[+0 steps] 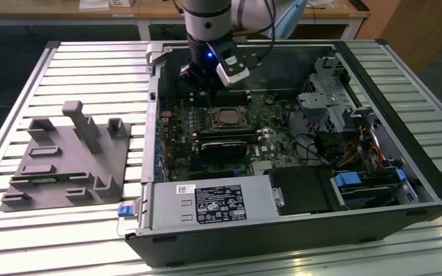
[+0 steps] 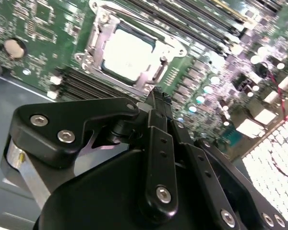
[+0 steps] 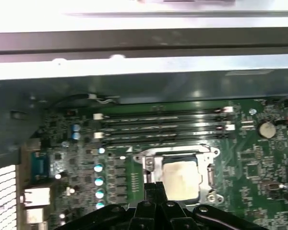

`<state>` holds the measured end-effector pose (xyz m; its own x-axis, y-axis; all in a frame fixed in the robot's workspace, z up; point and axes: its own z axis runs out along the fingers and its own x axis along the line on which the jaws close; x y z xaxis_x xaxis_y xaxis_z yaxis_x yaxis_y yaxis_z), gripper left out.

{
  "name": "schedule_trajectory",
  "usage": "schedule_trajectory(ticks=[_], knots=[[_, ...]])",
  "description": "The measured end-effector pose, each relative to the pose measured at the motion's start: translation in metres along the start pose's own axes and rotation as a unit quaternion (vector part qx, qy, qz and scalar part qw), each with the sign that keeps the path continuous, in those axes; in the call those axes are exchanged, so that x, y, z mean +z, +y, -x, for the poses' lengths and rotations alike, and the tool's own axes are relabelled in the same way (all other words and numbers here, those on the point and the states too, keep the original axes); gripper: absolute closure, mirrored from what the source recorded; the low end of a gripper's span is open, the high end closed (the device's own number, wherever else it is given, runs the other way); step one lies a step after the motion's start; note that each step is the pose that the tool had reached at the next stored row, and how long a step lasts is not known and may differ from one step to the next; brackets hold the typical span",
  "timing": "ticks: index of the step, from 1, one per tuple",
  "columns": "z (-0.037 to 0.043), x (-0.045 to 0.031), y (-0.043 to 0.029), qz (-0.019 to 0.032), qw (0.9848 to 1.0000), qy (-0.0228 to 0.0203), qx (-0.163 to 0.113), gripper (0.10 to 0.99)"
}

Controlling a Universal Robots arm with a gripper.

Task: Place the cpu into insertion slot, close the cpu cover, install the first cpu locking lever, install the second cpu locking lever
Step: 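Install the first cpu locking lever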

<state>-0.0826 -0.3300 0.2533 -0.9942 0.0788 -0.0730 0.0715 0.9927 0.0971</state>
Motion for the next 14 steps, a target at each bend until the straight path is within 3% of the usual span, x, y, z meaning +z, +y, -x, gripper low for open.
schedule_trajectory(ticks=[6, 9, 12, 14], knots=[[-0.0137, -0.0009, -0.0012, 0.0018, 1.0000, 0.0002, 0.000, 0.980], [-0.0206, -0.0012, -0.0018, 0.0058, 1.0000, 0.0005, 0.000, 0.980], [-0.0263, -0.0013, -0.0024, 0.0124, 0.9999, 0.0009, 0.001, 0.980], [-0.0282, -0.0013, -0.0029, 0.0229, 0.9997, 0.0017, 0.002, 0.980]])
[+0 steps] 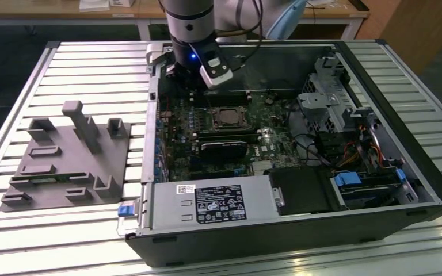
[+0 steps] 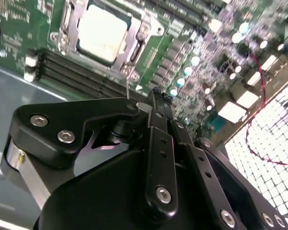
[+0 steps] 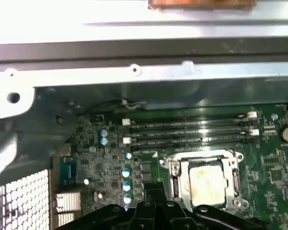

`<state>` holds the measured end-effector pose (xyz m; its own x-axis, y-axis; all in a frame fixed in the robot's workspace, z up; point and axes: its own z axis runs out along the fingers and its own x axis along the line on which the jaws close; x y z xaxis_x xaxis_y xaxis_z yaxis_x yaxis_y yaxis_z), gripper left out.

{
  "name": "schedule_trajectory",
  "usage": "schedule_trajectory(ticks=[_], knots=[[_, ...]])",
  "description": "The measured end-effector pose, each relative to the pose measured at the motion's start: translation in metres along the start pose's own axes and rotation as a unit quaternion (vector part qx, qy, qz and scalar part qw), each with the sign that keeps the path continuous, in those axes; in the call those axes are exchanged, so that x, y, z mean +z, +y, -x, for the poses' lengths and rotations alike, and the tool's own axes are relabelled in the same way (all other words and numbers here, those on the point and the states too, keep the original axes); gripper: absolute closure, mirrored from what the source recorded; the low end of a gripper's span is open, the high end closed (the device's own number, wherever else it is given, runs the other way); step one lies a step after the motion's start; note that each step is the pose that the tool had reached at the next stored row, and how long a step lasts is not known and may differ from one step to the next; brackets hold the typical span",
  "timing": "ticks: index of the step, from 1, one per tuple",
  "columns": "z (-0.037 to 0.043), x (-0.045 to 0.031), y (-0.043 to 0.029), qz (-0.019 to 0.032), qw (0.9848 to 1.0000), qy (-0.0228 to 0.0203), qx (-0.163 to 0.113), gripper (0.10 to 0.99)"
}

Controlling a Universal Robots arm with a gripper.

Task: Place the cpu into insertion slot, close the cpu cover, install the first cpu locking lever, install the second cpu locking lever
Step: 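Install the first cpu locking lever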

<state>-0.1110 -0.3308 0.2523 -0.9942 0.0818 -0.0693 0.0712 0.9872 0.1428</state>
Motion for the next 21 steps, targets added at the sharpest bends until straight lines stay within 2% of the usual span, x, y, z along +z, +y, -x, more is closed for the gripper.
schedule_trajectory(ticks=[4, 6, 10, 14, 16, 21], knots=[[-0.0016, 0.0002, -0.0009, 0.0322, 0.9995, 0.0023, 0.002, 0.980], [-0.0025, 0.0004, -0.0013, 0.0429, 0.9991, 0.0031, 0.003, 0.980], [-0.0037, 0.0016, -0.0018, 0.0531, 0.9986, 0.0039, 0.004, 0.980], [-0.0040, 0.0025, -0.0019, 0.0670, 0.9977, 0.0049, 0.005, 0.980], [-0.0040, 0.0031, -0.0020, 0.0693, 0.9976, 0.0050, 0.005, 0.980], [0.0010, 0.0044, -0.0015, 0.0694, 0.9976, 0.0051, 0.005, 0.980]])
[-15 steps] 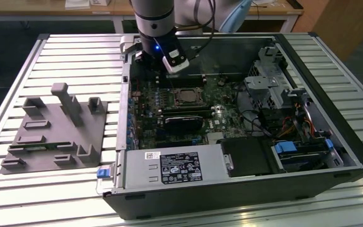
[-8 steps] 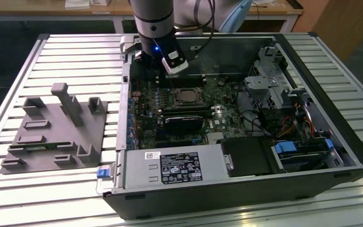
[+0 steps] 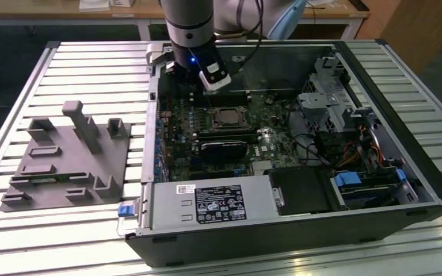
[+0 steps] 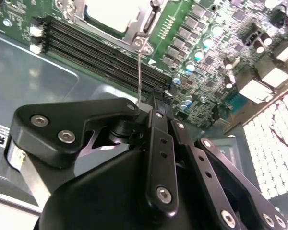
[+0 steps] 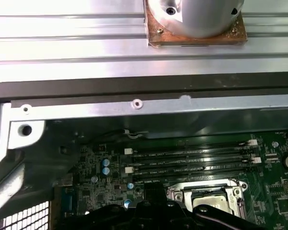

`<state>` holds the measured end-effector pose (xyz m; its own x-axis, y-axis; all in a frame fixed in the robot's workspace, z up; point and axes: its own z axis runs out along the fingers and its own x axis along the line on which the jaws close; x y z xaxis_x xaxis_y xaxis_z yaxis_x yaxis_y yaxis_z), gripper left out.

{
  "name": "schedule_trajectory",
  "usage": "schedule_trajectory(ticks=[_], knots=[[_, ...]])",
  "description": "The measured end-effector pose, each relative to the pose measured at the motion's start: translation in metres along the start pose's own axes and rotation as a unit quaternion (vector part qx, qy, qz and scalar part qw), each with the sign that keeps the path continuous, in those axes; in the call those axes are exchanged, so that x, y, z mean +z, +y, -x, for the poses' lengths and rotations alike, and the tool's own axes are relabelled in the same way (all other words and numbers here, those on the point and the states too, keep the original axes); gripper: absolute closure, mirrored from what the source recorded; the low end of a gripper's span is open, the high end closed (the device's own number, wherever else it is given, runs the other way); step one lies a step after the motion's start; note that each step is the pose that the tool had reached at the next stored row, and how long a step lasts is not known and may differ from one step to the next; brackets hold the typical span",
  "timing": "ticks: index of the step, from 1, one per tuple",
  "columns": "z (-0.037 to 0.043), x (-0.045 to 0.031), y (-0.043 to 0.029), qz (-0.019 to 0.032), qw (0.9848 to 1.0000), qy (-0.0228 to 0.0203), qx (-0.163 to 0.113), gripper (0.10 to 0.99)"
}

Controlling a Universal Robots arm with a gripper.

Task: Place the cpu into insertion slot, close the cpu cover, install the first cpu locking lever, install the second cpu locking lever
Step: 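Install the first cpu locking lever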

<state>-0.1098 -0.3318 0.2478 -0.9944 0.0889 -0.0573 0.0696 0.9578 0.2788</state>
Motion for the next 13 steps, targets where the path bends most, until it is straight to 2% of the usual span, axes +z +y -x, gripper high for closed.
schedule_trajectory(ticks=[3, 13], knots=[[0.0075, 0.0011, 0.0006, 0.0000, 1.0000, 0.0000, 0.000, 0.980], [0.0438, 0.0057, 0.0030, 0.0000, 1.0000, 0.0000, 0.000, 0.980]])
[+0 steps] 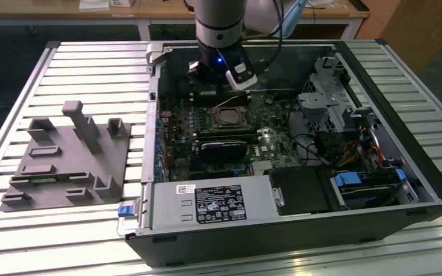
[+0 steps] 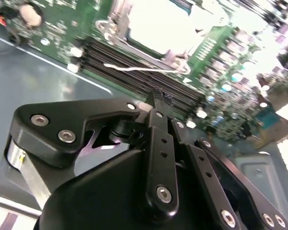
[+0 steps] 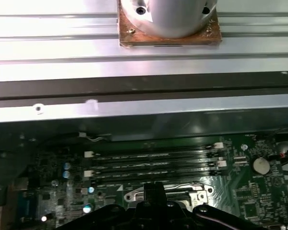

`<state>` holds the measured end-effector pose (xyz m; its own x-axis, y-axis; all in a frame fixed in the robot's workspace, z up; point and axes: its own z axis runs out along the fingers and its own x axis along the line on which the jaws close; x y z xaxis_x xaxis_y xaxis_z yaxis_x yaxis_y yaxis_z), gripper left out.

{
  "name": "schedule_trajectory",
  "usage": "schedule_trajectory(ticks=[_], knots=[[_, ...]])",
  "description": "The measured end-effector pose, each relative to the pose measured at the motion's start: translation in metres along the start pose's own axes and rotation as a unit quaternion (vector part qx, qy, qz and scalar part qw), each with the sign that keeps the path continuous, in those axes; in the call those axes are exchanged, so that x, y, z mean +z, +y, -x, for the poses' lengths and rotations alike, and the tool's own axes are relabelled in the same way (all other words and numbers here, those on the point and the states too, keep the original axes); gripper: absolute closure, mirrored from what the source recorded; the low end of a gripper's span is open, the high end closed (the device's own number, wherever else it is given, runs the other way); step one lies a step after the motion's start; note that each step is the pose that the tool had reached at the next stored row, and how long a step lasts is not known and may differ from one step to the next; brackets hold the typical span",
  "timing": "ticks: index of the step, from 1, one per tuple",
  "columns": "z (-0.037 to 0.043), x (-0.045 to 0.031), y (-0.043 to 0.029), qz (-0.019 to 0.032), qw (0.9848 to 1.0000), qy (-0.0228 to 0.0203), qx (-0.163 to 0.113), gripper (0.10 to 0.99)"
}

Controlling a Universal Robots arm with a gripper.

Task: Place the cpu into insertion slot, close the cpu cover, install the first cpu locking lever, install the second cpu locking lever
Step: 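Install the first cpu locking lever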

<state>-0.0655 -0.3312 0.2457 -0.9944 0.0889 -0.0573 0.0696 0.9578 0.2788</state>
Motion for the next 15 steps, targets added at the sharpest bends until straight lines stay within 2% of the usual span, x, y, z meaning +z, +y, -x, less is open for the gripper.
schedule_trajectory(ticks=[2, 7, 8, 9, 12, 13, 15], knots=[[0.0034, 0.0003, 0.0002, 0.0000, 1.0000, 0.0001, 0.000, 0.980], [0.0036, 0.0005, 0.0002, -0.0002, 1.0000, -0.0002, 0.000, 0.980], [0.0036, 0.0007, 0.0002, -0.0020, 1.0000, -0.0011, 0.000, 0.980], [0.0036, 0.0008, 0.0001, -0.0067, 1.0000, -0.0036, -0.001, 0.980], [0.0035, 0.0014, 0.0000, -0.0220, 0.9996, -0.0154, -0.005, 0.980], [0.0035, 0.0016, -0.0001, -0.0256, 0.9995, -0.0195, -0.006, 0.980], [0.0034, 0.0025, -0.0004, -0.0297, 0.9992, -0.0265, -0.007, 0.980]])
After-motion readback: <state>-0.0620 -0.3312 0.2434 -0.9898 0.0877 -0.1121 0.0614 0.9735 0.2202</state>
